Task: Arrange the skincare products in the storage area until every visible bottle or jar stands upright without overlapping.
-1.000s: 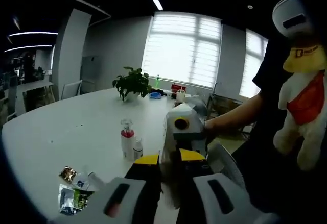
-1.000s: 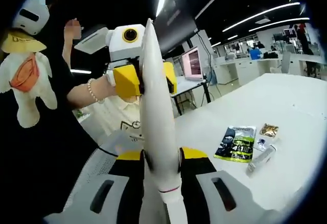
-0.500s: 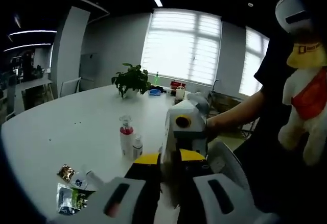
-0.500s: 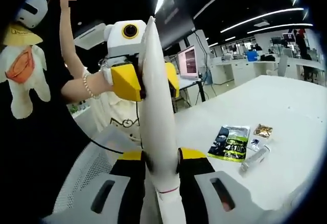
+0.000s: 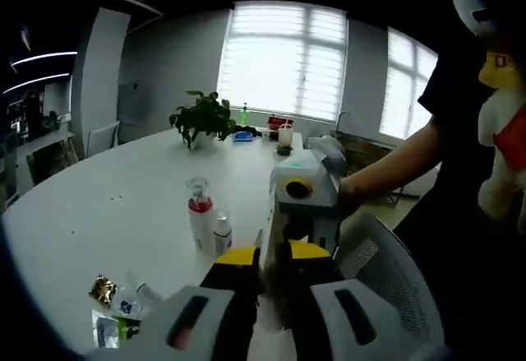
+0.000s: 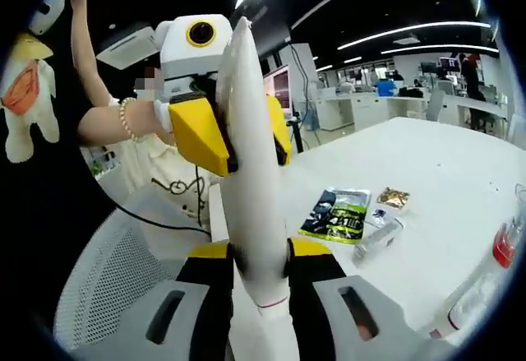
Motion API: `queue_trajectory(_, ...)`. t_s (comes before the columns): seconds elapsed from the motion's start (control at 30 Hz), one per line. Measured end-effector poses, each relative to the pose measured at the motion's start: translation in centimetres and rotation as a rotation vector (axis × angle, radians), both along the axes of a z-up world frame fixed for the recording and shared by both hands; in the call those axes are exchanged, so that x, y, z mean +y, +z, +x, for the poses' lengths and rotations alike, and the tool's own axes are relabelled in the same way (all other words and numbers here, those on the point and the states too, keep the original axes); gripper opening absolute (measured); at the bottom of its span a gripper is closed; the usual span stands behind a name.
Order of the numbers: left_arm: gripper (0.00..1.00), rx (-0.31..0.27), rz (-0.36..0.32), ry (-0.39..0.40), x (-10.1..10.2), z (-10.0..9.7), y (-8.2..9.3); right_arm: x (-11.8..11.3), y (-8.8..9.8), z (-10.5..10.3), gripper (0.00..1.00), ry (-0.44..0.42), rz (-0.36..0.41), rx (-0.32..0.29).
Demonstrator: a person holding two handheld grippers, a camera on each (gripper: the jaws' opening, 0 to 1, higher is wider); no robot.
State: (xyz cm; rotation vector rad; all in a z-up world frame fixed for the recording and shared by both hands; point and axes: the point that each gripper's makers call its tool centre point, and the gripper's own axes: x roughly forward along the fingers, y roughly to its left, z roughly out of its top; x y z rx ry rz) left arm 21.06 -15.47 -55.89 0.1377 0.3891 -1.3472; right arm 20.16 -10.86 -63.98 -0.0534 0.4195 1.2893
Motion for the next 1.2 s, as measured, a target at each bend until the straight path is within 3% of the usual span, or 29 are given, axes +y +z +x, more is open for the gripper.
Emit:
queue_trajectory(0.2, 0.10, -0.015, 0.050, -0.017, -1.9, 0.6, -1.1, -1.1, -1.4, 1.2, 0.25, -0.038, -0.070, -0.014)
queue_trajectory(0.47, 0.10, -0.024, 0.050, 0.015, -1.6, 3.1, -3.4, -2.0, -2.7, 2.7, 0.26, -0.101, -0.137, -0.035)
queue_trajectory(0.57, 0.10, -0.028, 0.050, 0.027, -1.5, 3.1, -3.3, -2.2, -3.2, 3.2, 0.26, -0.116, -0.152, -0.042)
queue_trajectory(0.87, 0.10, -0.036, 0.115, 0.010, -2.0, 2.9, -6.3, -2.9, -6.1, 3.6, 0.26, -0.132, -0.229, -0.027)
queue_trajectory(1.2, 0.10, -0.017, 0.117, -0.001, -2.5, 2.6, -7.1, -3.5, -7.0, 3.1, 0.25, -0.127, -0.250, -0.010)
